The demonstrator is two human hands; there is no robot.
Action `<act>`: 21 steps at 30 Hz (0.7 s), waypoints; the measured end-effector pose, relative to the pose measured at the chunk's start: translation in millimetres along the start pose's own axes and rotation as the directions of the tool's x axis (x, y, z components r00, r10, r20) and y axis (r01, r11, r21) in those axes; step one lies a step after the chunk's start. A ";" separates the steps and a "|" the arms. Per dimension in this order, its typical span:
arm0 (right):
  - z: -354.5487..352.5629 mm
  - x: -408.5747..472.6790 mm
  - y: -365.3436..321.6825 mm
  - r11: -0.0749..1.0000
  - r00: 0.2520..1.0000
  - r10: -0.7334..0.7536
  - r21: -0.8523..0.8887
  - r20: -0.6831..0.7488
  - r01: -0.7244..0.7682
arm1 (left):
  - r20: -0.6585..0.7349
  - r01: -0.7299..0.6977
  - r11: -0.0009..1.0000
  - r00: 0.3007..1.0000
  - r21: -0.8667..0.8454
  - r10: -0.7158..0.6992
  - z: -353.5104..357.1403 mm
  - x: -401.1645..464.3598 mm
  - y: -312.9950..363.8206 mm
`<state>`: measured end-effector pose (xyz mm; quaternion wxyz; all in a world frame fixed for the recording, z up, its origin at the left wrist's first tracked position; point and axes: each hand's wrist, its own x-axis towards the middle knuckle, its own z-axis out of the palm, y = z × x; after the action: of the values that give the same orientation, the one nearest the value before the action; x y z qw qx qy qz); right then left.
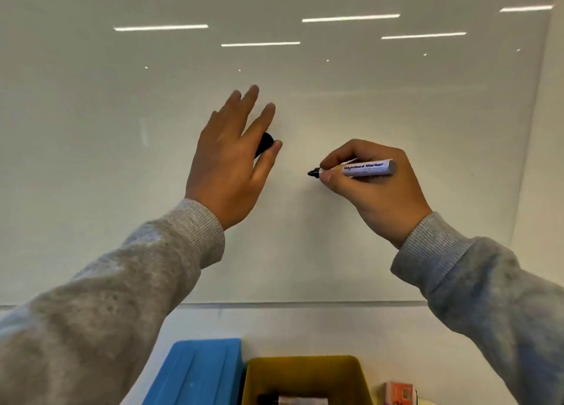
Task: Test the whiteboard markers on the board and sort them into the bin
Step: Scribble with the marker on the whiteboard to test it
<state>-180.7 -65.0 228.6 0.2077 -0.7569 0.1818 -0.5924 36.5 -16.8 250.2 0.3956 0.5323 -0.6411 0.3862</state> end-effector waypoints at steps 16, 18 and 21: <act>23.0 62.4 0.0 0.902 0.895 -0.399 -0.260 -0.198 0.345 | 0.020 -0.064 0.944 0.998 0.324 0.060 36.6 -5.1 -20.6; 24.0 55.5 3.3 0.854 0.877 -0.464 -0.328 -0.127 0.404 | 0.019 -0.062 0.945 0.998 0.322 0.059 37.7 -5.2 -19.8; 18.8 55.1 5.3 0.783 0.838 -0.540 -0.411 -0.080 0.466 | 0.010 -0.065 0.946 0.998 0.318 0.065 39.3 -6.3 -19.5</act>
<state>-149.8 -96.3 267.0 -0.1259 -0.7419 0.1014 -0.6507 52.7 -53.0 230.6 0.2920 0.5676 -0.5873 0.4976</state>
